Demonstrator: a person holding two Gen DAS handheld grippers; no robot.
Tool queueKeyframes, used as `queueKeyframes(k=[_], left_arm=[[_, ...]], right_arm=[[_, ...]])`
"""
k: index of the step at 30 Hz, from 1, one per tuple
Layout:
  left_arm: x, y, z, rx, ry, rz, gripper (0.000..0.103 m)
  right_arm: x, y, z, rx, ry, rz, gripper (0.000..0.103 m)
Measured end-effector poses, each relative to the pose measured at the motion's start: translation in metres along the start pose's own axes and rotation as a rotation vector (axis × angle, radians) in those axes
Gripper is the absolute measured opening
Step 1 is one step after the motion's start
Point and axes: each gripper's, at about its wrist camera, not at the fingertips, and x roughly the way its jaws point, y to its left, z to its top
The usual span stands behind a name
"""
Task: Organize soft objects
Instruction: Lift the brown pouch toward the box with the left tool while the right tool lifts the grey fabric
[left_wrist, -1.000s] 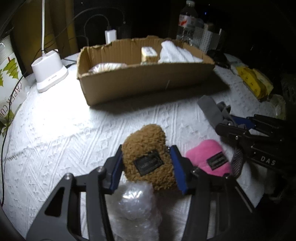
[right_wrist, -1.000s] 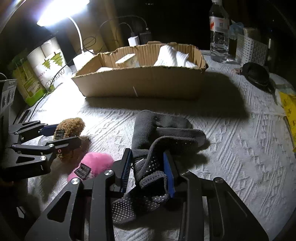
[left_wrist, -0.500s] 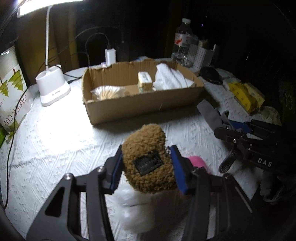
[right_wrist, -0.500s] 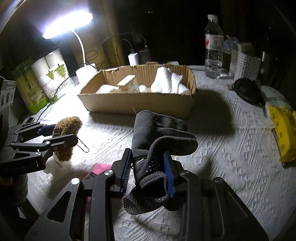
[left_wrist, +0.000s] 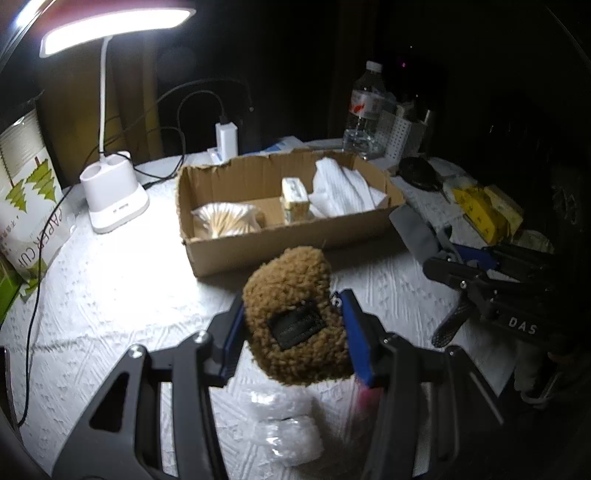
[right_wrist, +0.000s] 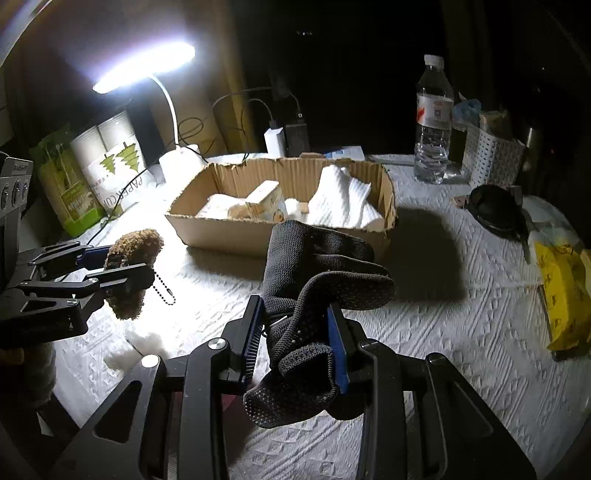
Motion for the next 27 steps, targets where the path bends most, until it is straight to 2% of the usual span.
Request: queueKeyframes(k=[13,27], left_arm=[[-0.011,0.004,0.028,-0.005,-0.052,-0.008,0.050],[-0.006,0.006,0.063,0.037,-0.107,0.001,0.050]], right_arm=[[-0.002,-0.004,0.025,-0.019,-0.039,0.011,0.035],[0.008,-0.017,0.054,-0.036,-0.068,0.002,0.035]])
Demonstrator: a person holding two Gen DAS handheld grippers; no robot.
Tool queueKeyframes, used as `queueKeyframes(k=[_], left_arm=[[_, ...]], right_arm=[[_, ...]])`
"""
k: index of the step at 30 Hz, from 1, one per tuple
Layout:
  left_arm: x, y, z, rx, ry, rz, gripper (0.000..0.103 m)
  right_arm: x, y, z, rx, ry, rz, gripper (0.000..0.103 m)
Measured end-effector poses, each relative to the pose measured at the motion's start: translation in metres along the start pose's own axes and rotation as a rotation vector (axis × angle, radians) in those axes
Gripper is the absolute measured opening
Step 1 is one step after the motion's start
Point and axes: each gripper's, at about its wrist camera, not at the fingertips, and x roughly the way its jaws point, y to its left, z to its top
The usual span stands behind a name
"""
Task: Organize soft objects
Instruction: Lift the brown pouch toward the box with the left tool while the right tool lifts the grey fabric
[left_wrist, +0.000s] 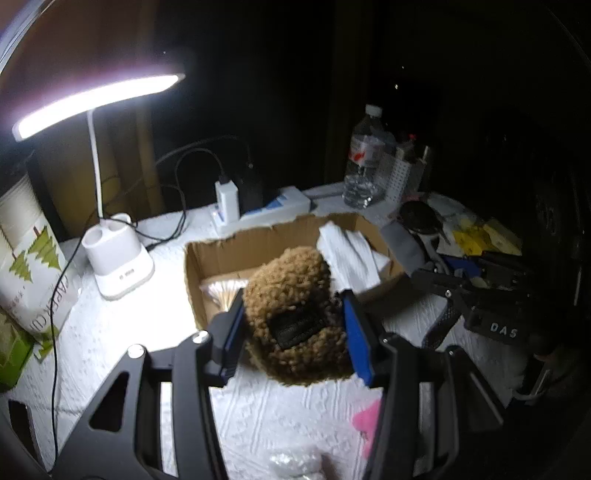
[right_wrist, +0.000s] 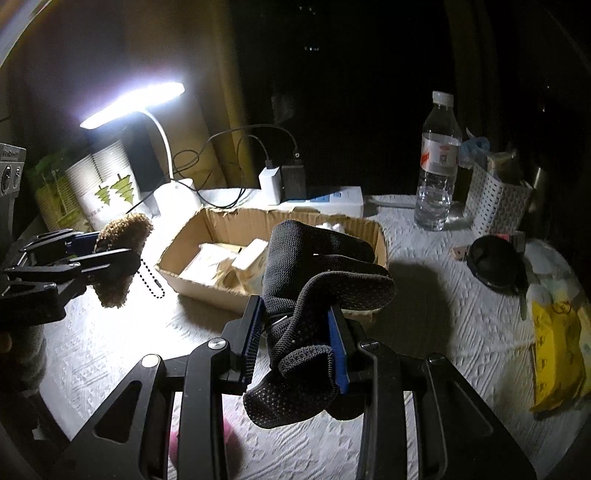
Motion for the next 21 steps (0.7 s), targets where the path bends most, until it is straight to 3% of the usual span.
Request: queueKeyframes(k=[21], left_arm=[[0.038,0.023,0.034,-0.013,-0.029,0.002,0.050]], right_arm=[[0.039,-0.006,0.042,-0.031,-0.028,0.016,0.035]])
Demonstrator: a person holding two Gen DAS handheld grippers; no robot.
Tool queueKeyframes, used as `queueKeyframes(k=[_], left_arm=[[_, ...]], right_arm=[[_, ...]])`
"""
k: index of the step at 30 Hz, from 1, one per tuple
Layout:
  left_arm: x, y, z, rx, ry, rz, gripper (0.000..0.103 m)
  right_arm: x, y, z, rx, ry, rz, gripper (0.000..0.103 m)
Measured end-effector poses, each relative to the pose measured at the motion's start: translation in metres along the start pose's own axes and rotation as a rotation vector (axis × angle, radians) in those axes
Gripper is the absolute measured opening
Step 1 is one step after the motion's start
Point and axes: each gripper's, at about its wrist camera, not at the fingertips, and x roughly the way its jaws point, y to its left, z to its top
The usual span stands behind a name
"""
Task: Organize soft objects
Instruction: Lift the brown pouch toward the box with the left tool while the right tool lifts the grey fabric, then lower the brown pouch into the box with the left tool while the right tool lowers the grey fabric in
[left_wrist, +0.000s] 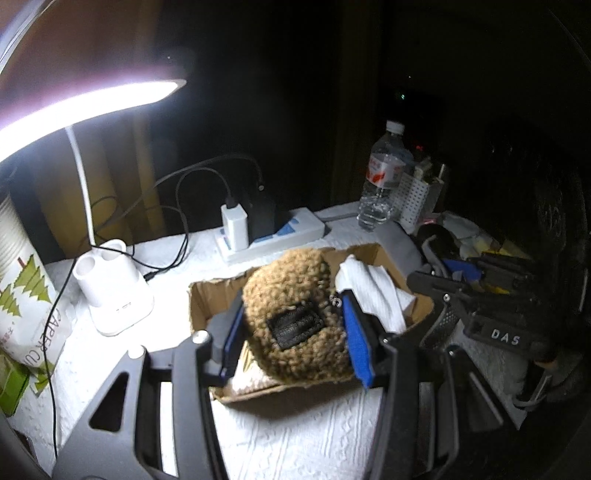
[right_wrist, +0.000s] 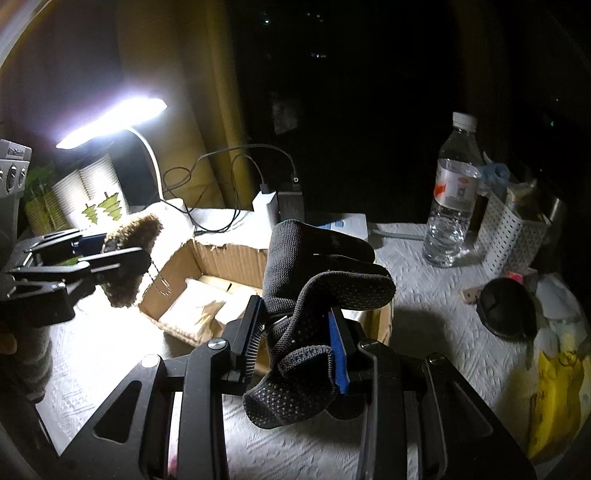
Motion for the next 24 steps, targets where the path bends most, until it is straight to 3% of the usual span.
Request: queueKeyframes(k=[12,24], left_arm=[[0.043,0.013,-0.003,-0.030,0.052,0.002,0.050],[0.087,0.024,-0.016,-0.060,0.124,-0.008,0.050]], right_arm=[[0.037,0.000,0.013,-0.002,-0.006,0.039,0.035],[0.082,-0.003,0.002,0.012,0.067,0.052,0.035]])
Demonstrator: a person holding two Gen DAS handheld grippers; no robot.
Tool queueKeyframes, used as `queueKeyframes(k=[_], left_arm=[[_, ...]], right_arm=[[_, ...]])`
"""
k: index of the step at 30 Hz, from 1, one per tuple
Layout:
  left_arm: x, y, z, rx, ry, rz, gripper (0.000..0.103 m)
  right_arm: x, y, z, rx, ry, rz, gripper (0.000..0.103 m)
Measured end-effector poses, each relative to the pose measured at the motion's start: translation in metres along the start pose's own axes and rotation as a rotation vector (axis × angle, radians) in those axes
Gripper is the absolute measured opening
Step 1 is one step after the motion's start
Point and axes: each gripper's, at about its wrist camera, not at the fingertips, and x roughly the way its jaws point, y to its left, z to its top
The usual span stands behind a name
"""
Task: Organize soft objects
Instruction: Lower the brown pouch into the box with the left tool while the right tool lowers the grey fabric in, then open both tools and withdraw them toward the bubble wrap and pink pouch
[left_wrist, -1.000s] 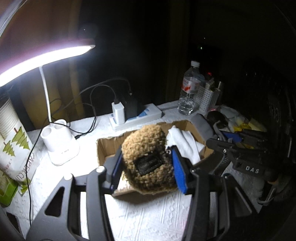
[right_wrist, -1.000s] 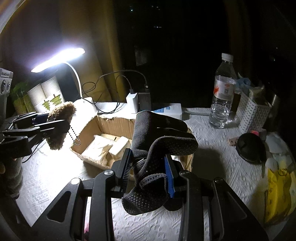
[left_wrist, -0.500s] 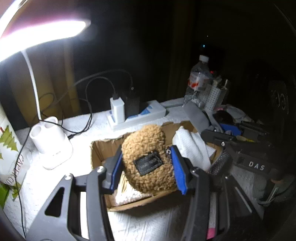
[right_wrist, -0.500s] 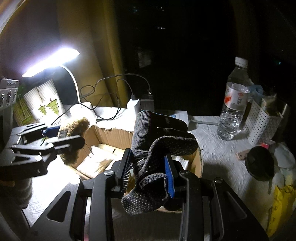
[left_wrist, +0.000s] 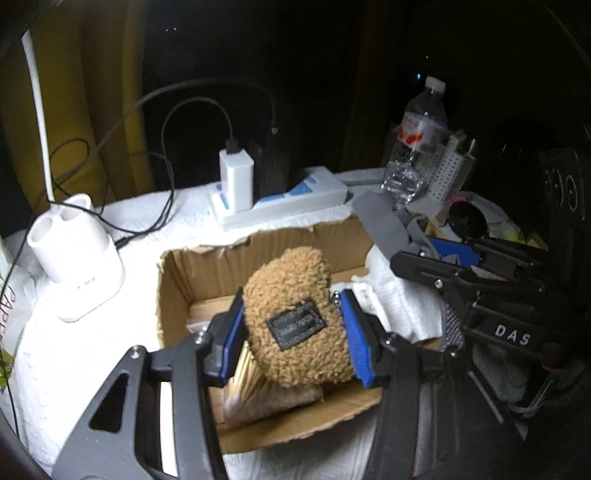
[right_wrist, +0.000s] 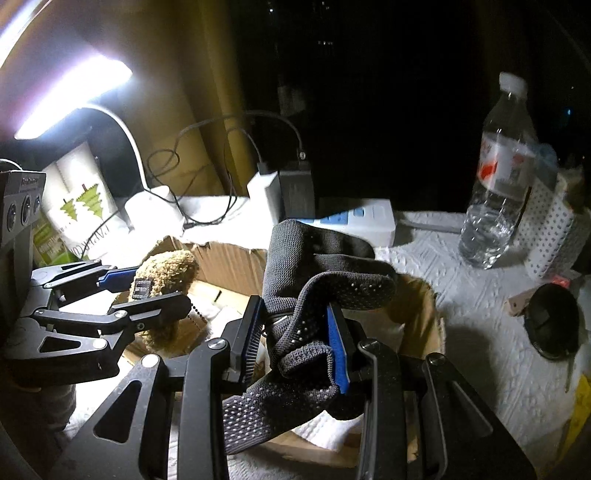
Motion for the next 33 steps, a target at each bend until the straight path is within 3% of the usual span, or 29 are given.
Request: queueKeyframes(k=[17,23,27,29,30,33], left_arm=[[0.018,-0.003,-0.006,0.018,0.045,0.000,0.051],[0.016,0.000,-0.004,0.005,0.057,0.005,0.053],[0.008,0.002,-0.003,-0.003,0.050,0.012,0.055],[0.002,0.001,-0.003,-0.003,0.038,0.009,0.059],[-0.002,0.001,-0.002,-0.003,0.031,0.009,0.067],[-0.013,0.001,-0.002,-0.006,0.014,0.009,0.068]], right_arm=[[0.042,0.006,-0.016,-0.015,0.143,-0.004,0.035],[0.040,0.005,-0.014,-0.005,0.149,-0.015,0.038],[0.029,0.005,-0.010,-0.004,0.127,-0.027,0.050],[0.024,0.006,-0.009,-0.007,0.120,-0.037,0.052],[0.020,0.006,-0.008,-0.007,0.116,-0.042,0.052],[0.010,0.008,-0.007,-0.005,0.103,-0.052,0.052]])
